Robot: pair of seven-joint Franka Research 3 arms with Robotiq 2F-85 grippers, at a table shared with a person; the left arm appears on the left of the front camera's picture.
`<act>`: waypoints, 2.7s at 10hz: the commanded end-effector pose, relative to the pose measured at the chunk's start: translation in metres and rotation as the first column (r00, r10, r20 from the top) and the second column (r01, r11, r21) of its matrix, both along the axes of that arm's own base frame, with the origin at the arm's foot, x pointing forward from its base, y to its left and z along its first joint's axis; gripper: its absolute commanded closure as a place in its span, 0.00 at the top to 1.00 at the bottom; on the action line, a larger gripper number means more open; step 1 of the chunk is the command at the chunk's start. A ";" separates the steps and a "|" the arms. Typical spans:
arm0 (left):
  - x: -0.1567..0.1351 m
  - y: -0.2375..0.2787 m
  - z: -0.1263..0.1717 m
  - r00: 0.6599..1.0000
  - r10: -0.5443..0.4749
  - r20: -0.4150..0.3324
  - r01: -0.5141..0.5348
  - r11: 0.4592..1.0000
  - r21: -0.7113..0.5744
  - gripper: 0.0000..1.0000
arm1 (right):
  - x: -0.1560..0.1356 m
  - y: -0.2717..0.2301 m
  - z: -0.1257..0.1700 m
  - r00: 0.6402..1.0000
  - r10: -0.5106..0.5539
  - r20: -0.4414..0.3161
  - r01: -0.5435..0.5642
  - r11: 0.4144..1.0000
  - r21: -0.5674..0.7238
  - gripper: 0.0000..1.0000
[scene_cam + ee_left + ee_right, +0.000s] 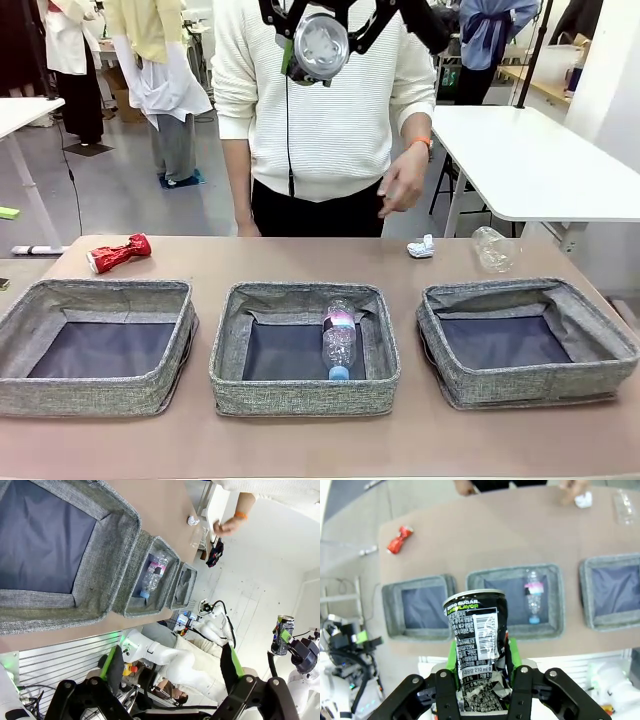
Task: Sort the waste into the appropriate baskets.
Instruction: Place the picked waste into the Fabric basket indicated by the person.
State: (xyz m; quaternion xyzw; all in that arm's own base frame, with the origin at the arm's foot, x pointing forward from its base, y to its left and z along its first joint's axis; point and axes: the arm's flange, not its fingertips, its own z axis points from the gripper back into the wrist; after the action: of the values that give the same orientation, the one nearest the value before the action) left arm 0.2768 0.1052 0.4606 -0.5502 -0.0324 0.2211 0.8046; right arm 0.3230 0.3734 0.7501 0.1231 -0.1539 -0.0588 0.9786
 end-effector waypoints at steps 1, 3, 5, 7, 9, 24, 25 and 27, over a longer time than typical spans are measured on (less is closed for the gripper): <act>-0.001 -0.002 0.000 1.000 0.002 0.011 -0.001 1.000 -0.020 1.00 | -0.003 -0.003 0.000 1.000 -0.006 -0.004 0.006 1.000 0.011 0.43; -0.001 -0.002 0.000 1.000 0.002 0.011 -0.001 1.000 -0.020 1.00 | -0.003 -0.003 0.000 1.000 -0.006 -0.004 0.006 1.000 0.011 0.43; -0.001 -0.002 0.000 1.000 0.002 0.011 -0.001 1.000 -0.020 1.00 | -0.003 -0.003 0.000 1.000 -0.006 -0.004 0.006 1.000 0.011 0.43; -0.001 -0.002 0.000 1.000 0.002 0.011 -0.001 1.000 -0.020 1.00 | -0.003 -0.003 0.000 1.000 -0.006 -0.004 0.006 1.000 0.011 0.43; -0.001 -0.002 0.000 1.000 0.002 0.011 -0.001 1.000 -0.020 1.00 | -0.003 -0.003 0.000 1.000 -0.006 -0.004 0.006 1.000 0.011 0.43; -0.001 -0.002 0.000 1.000 0.002 0.011 -0.001 1.000 -0.020 1.00 | 0.027 -0.350 -0.319 0.868 -0.410 -0.280 0.447 0.891 0.083 0.43; -0.001 -0.002 0.000 1.000 0.002 0.011 -0.001 1.000 -0.020 1.00 | 0.031 -0.348 -0.327 0.867 -0.402 -0.295 0.441 0.894 0.081 0.43; -0.001 -0.002 0.000 1.000 0.002 0.011 -0.001 1.000 -0.020 1.00 | 0.031 -0.349 -0.329 0.868 -0.400 -0.293 0.442 0.893 0.089 0.43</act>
State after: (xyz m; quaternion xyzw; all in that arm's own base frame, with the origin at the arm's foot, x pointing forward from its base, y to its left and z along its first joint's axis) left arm 0.2765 0.1051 0.4602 -0.5505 -0.0320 0.2215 0.8043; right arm 0.3697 0.0215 0.4239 0.1478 -0.0278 -0.2926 0.9444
